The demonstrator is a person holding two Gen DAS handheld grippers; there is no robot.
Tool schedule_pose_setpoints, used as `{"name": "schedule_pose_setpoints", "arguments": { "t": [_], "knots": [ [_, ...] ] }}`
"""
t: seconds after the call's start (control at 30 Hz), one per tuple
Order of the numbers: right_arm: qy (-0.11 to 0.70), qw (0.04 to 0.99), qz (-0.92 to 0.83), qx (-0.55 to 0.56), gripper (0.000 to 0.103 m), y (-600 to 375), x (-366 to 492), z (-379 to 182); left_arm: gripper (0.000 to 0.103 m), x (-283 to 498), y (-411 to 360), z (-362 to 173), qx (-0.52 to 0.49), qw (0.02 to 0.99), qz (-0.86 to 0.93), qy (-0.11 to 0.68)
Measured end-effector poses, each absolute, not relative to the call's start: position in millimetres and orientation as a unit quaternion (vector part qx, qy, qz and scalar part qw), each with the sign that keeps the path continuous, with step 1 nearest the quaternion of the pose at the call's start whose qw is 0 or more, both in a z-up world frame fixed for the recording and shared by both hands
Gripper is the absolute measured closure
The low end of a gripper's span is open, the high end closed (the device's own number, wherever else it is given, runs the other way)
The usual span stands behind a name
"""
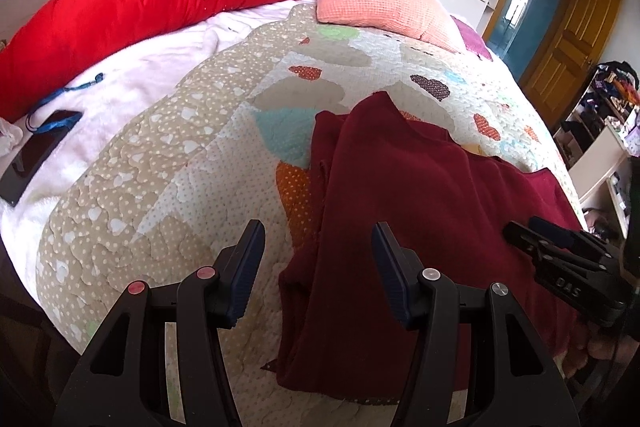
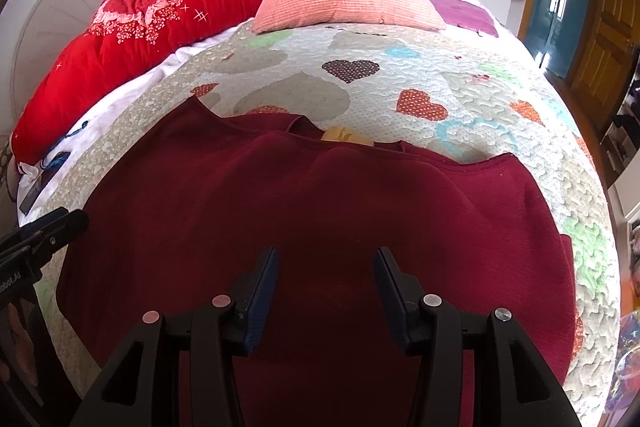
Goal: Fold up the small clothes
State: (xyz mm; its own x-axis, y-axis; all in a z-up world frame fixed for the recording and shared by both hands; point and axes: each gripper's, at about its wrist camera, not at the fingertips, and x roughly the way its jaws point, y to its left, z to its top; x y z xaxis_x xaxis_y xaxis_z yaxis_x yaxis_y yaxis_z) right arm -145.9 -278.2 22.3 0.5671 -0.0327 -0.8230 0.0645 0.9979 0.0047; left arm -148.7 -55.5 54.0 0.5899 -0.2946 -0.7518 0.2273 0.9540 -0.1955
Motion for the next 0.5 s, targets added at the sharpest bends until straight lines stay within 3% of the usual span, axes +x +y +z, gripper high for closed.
{"name": "schedule_pose_setpoints", "arguments": {
  "t": [0.17, 0.5],
  "knots": [
    [0.479, 0.878, -0.021, -0.013, 0.047, -266, -128, 9, 0.048, -149, -45, 46, -0.056, 0.883, -0.154, 0.44],
    [0.472, 0.878, 0.075, 0.015, 0.046, -209, -78, 41, 0.043, -149, -36, 34, -0.073, 0.875, -0.163, 0.451]
  ]
}}
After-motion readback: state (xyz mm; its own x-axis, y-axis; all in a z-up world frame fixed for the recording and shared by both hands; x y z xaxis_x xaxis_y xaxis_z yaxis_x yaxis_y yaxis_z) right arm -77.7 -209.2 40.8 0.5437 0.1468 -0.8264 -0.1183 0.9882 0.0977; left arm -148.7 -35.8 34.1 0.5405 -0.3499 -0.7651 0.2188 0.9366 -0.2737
